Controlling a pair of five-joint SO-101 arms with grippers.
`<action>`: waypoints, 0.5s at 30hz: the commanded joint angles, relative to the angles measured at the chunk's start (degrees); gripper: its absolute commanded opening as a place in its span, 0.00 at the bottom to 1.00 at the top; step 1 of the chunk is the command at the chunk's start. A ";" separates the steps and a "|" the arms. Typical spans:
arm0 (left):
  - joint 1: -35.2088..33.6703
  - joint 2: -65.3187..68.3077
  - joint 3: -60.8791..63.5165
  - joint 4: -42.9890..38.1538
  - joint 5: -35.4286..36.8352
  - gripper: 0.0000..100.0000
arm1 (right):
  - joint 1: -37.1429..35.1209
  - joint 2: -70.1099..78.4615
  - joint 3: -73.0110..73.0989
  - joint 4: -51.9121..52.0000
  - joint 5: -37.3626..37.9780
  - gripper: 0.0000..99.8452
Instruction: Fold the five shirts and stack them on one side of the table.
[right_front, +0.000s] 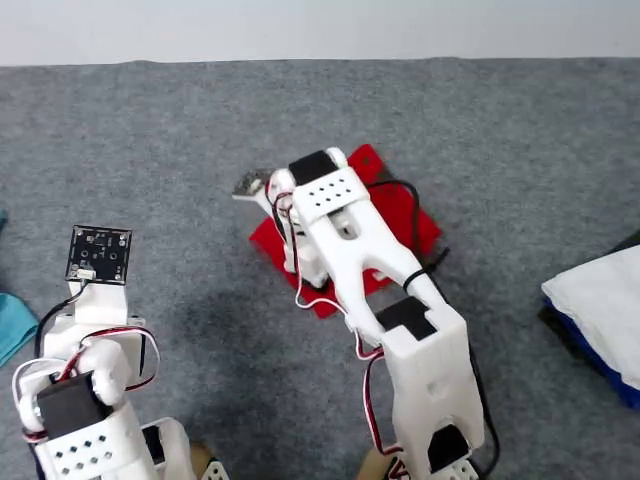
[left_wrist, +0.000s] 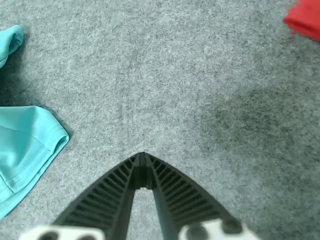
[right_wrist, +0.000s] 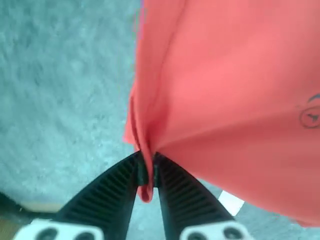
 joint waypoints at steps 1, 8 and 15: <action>0.18 -0.70 -0.48 -0.26 -0.53 0.00 | 0.48 -4.35 2.46 1.71 0.53 0.01; 0.18 -0.53 -0.40 -0.26 -0.53 0.00 | 0.57 -3.12 2.37 0.22 -1.32 0.21; 0.18 -0.53 -0.40 -0.26 -0.53 0.00 | -0.57 -7.34 2.37 -1.63 -1.76 0.27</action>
